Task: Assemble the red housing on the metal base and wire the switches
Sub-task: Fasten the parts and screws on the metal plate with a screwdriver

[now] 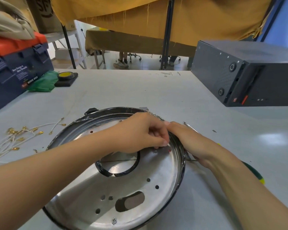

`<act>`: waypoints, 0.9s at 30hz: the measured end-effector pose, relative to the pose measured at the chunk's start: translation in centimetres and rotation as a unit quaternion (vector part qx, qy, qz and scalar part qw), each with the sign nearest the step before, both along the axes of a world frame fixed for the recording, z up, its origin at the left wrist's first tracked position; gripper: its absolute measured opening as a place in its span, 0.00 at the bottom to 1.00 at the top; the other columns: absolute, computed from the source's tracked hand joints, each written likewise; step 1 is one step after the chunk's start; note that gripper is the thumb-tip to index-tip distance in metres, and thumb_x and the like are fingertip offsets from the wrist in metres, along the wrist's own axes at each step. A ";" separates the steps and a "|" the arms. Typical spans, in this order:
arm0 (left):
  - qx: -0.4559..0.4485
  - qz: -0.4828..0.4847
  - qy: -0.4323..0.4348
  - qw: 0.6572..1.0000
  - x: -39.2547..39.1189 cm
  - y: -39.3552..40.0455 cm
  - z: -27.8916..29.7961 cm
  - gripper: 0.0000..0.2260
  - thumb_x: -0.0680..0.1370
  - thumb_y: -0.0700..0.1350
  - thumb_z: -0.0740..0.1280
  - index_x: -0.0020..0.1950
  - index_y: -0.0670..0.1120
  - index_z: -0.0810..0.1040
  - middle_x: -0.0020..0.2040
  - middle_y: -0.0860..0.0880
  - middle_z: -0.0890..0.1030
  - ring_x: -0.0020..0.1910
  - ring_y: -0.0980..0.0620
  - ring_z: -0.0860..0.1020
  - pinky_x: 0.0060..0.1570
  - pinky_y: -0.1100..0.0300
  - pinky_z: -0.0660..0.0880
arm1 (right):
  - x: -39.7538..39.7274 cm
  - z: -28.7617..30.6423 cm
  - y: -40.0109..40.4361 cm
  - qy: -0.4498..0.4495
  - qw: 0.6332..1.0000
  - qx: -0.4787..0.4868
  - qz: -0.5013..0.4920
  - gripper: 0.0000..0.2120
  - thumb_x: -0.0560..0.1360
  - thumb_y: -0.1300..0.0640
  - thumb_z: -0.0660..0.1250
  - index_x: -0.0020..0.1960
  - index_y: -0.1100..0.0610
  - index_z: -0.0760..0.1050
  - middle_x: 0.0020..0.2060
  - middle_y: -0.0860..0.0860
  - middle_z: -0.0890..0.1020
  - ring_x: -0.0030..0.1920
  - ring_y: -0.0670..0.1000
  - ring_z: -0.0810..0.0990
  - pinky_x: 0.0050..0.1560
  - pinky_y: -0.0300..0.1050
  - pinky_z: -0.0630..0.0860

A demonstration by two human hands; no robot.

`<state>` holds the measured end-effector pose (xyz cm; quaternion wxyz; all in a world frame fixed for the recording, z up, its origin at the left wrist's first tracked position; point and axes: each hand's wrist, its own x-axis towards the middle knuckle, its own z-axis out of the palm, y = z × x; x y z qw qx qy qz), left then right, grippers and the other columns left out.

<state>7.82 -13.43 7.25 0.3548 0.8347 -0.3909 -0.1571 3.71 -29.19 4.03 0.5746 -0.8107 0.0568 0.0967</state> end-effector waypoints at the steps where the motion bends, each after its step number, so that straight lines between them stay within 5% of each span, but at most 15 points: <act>1: 0.000 -0.002 0.007 1.000 0.0 0.0 0.0 0.02 0.73 0.39 0.71 0.43 0.44 0.83 0.38 0.45 0.84 0.34 0.59 0.78 0.42 0.65 0.76 | -0.1 0.1 0.0 -0.002 1.000 0.000 -0.005 0.19 0.80 0.45 0.54 0.50 0.60 0.73 0.43 0.54 0.77 0.43 0.48 0.74 0.52 0.48 0.72; 10: 0.032 -0.012 0.014 0.999 0.0 -0.1 0.4 0.03 0.73 0.37 0.70 0.45 0.43 0.83 0.38 0.45 0.84 0.35 0.59 0.79 0.42 0.67 0.76 | -0.1 -0.1 -0.1 0.007 1.000 -0.009 0.000 0.23 0.81 0.45 0.51 0.56 0.64 0.72 0.47 0.55 0.78 0.46 0.49 0.75 0.59 0.50 0.71; 15: 0.050 -0.023 0.012 0.998 -0.1 -0.3 0.7 0.04 0.74 0.37 0.70 0.46 0.44 0.83 0.38 0.46 0.84 0.34 0.61 0.78 0.40 0.72 0.73 | -0.3 0.3 0.1 0.006 1.000 -0.024 0.000 0.16 0.81 0.47 0.51 0.49 0.57 0.71 0.45 0.53 0.75 0.44 0.48 0.73 0.50 0.43 0.70; 20: 0.068 -0.029 0.009 0.997 -0.1 -0.6 0.9 0.03 0.74 0.38 0.70 0.45 0.43 0.83 0.35 0.47 0.83 0.32 0.62 0.78 0.38 0.74 0.70 | -0.5 0.5 0.3 -0.008 0.999 -0.034 0.021 0.17 0.81 0.50 0.50 0.50 0.60 0.72 0.51 0.63 0.77 0.45 0.51 0.73 0.58 0.53 0.71; 27: 0.100 -0.043 -0.037 0.993 -0.3 -1.1 1.1 0.02 0.74 0.40 0.70 0.43 0.45 0.83 0.37 0.49 0.84 0.36 0.58 0.79 0.40 0.70 0.72 | -0.8 0.8 0.3 -0.035 0.996 -0.071 0.038 0.16 0.81 0.55 0.48 0.45 0.61 0.72 0.51 0.64 0.75 0.44 0.51 0.71 0.55 0.52 0.70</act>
